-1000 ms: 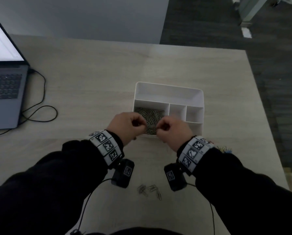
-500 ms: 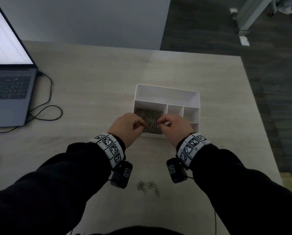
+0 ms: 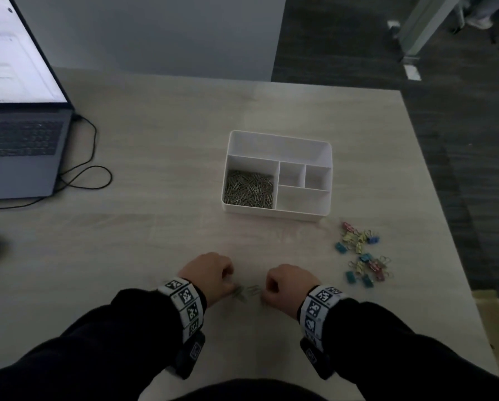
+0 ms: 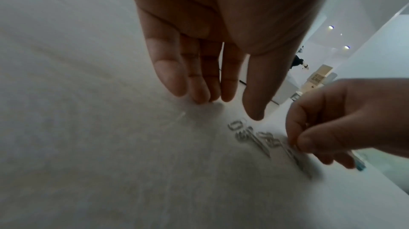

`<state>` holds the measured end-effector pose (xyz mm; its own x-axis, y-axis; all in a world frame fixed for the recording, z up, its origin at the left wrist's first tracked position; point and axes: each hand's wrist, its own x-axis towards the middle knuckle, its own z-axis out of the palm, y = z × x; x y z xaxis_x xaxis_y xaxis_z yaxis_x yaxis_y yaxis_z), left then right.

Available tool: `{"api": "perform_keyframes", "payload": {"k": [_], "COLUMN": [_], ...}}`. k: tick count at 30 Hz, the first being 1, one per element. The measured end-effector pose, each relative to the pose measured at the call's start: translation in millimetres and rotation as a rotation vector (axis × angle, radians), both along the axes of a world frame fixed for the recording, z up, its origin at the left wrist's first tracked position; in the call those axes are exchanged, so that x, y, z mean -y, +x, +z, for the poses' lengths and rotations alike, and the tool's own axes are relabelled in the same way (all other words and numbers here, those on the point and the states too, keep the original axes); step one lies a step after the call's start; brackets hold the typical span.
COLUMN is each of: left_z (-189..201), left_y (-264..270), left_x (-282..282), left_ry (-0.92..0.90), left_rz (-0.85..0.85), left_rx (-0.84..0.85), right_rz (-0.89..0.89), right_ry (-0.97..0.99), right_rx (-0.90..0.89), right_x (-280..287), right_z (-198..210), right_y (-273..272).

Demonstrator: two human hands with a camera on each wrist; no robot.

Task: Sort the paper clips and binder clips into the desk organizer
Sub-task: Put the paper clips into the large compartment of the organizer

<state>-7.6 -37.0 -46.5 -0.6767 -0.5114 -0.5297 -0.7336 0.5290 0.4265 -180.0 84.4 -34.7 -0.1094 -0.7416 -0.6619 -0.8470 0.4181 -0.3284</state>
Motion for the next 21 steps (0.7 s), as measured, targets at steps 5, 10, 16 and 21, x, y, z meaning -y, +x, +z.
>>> {"api": "perform_keyframes", "payload": {"k": [5,10,16,21], "left_z": [-8.6,-14.3,-13.9,-10.8], "left_y": [-2.7,0.0,3.3,7.7], "left_x": [-25.4,-34.7,-33.7,-26.5], "left_ry": [-0.026,-0.068,-0.084,-0.092], "left_rz": [-0.064,-0.092,-0.077,-0.034], "left_rx": [0.040,0.022,0.012,0.040], "right_rz": [0.022,0.049,0.137,0.110], "right_ry": [-0.023,-0.038,-0.053,-0.142], "right_rx": [-0.059,-0.077,-0.059,-0.081], "right_x": [-10.3,-17.6,-15.5,-4.6], "right_z": [-8.2,-9.5,-10.8,-14.0], "right_y": [13.6,15.5,23.8,25.9]}}
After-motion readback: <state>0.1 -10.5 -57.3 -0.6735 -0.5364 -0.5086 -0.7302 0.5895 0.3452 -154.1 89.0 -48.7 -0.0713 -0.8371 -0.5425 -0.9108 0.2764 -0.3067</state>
